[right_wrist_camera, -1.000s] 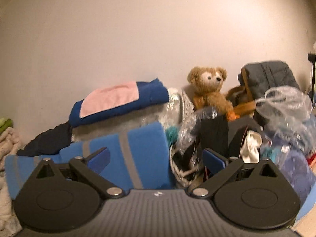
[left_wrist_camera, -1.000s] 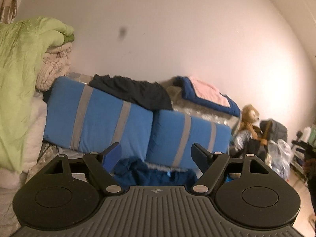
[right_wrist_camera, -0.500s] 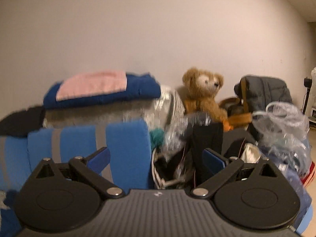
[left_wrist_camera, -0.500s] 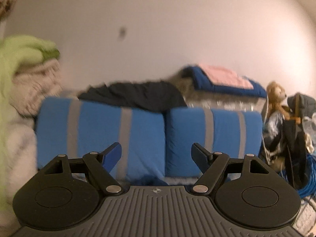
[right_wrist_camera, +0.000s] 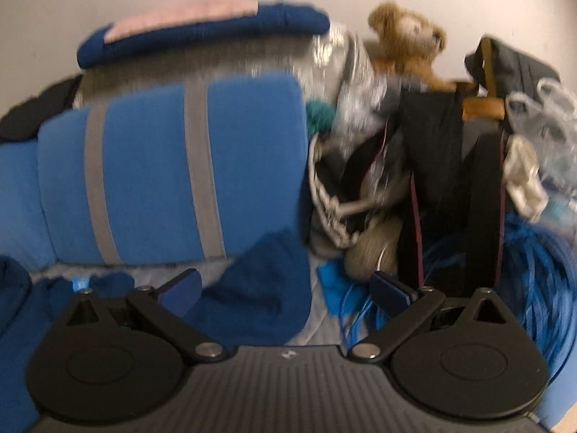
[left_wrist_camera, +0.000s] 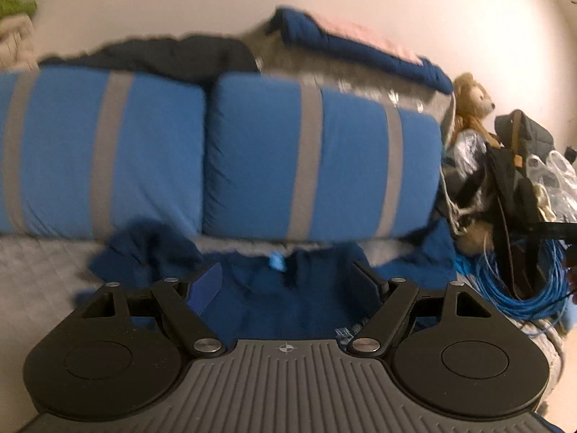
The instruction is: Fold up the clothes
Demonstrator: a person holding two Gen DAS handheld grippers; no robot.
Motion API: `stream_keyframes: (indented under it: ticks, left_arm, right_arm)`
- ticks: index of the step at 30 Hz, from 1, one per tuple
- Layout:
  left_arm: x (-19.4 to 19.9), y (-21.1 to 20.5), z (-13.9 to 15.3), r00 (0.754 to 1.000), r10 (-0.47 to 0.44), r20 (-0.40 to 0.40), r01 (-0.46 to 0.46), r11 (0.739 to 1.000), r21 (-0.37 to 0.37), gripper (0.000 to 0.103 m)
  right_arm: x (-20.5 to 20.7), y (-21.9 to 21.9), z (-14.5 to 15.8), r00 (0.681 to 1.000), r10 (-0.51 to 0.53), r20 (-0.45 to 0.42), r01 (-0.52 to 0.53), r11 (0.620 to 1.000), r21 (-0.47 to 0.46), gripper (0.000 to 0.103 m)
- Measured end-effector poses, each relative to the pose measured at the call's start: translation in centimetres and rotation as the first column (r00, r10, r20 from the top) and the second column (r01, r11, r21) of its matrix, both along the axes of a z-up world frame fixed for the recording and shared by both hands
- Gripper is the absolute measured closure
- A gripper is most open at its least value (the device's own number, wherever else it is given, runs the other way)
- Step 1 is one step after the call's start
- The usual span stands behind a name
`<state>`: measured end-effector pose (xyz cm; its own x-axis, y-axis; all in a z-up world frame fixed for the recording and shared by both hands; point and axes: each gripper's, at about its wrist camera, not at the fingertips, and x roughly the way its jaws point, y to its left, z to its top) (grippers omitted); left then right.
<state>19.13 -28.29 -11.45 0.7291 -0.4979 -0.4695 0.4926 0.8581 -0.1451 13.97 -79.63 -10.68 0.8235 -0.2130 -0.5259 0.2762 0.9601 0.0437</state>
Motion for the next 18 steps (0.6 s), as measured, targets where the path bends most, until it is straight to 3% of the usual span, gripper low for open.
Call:
stream_keyframes:
  ticks: [8,18]
  left_arm:
    - [0.6,-1.7,-5.7,1.000,-0.023,-0.010,0.023,1.000,0.007,0.025]
    - [1.1,-0.8,-5.7,1.000,0.005,-0.029,-0.006,0.999,-0.038,0.025]
  right_arm:
    - [2.0,-0.5,-5.8,0.996,-0.006,-0.085,0.014,0.995,0.096,0.007]
    - [4.4,-0.6,-8.8,0.990,-0.009,-0.142,0.024,0.995,0.102,0.010]
